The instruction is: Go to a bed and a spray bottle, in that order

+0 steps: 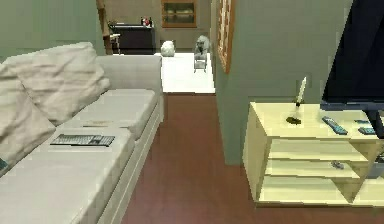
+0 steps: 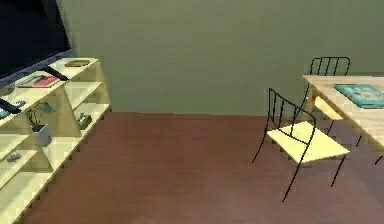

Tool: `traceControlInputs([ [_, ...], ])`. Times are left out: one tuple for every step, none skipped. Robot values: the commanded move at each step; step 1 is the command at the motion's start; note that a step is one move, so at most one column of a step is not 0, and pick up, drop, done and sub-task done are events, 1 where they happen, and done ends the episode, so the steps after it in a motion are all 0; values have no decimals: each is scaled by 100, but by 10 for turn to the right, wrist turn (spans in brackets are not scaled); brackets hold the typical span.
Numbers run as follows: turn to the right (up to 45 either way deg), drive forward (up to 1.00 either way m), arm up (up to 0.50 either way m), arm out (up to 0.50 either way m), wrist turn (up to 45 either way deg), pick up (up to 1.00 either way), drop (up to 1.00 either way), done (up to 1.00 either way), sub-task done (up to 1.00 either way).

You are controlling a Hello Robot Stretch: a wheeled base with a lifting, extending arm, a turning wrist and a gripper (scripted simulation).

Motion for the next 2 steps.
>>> traceControlInputs([
  [0,100,0,0,0,0,0,0,0],
  [-30,0,0,0,0,0,0,0,0],
])
